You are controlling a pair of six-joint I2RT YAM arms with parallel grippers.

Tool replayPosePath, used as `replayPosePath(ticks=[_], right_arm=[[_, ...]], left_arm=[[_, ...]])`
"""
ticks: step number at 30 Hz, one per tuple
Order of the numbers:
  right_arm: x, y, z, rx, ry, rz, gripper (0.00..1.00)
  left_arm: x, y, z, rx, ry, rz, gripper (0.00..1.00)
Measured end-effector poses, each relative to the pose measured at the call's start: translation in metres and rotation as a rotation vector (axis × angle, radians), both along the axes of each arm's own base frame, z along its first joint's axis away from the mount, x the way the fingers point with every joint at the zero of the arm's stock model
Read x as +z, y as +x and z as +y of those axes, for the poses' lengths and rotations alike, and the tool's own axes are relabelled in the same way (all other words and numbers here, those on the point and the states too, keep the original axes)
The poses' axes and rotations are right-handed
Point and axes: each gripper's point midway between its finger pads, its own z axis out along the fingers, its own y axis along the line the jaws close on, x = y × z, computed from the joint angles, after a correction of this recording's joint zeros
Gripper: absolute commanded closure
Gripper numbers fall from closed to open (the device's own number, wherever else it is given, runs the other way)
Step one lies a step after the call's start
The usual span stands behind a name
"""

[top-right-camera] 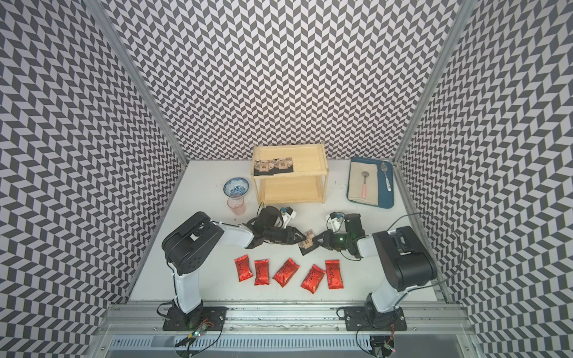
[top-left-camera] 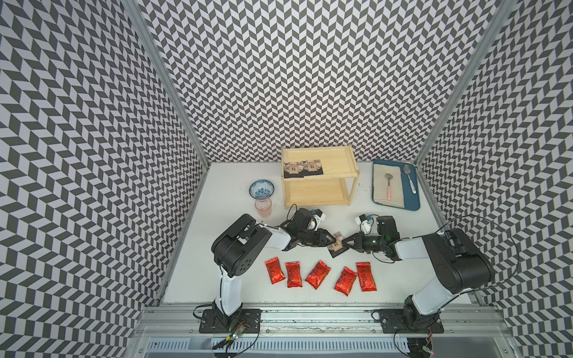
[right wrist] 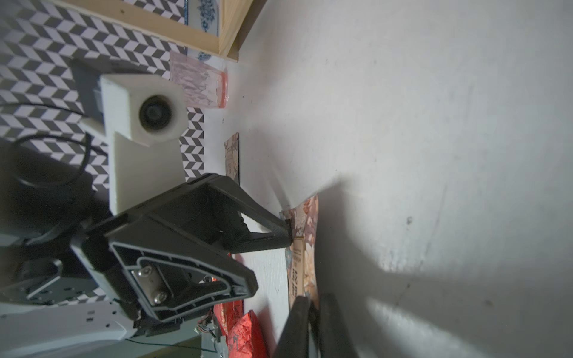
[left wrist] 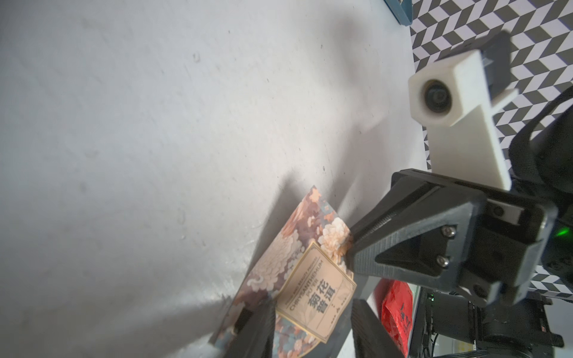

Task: Place the tea bags on the shelf by color
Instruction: Pick up the tea bag from the center of the board.

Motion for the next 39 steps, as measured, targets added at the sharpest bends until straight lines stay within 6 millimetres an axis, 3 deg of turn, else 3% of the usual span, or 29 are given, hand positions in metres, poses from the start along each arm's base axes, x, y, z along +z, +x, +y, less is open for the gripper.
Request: replayPosePath(ticks=[8, 11, 17, 20, 25, 30, 33, 39], right_arm=[[0.007, 0.000, 0.000, -0.012, 0.018, -0.001, 1.00], [0.025, 0.003, -0.004, -0.034, 0.031, -0.045, 1.00], [0.080, 0.011, -0.017, -0.096, 0.061, -0.192, 1.00], [0.106, 0.010, -0.022, -0.118, 0.071, -0.253, 1.00], [0.160, 0.025, -0.022, -0.141, 0.107, -0.340, 1.00], [0.234, 0.062, -0.019, -0.164, 0.150, -0.474, 1.00], [0.265, 0.091, -0.017, -0.179, 0.173, -0.531, 1.00], [0.270, 0.149, -0.011, -0.213, 0.180, -0.514, 1.00]], left_arm=[[0.010, 0.003, 0.008, 0.036, 0.021, -0.023, 0.48], [0.046, 0.009, 0.019, 0.085, 0.007, -0.093, 0.46], [0.151, 0.030, 0.053, 0.229, -0.094, -0.308, 0.41], [0.174, 0.033, 0.071, 0.282, -0.105, -0.356, 0.39], [0.172, 0.031, 0.089, 0.318, -0.070, -0.358, 0.38], [0.164, 0.032, 0.096, 0.329, -0.040, -0.344, 0.37], [0.161, 0.033, 0.097, 0.327, -0.030, -0.343, 0.36], [0.144, 0.037, 0.102, 0.326, 0.015, -0.322, 0.26]])
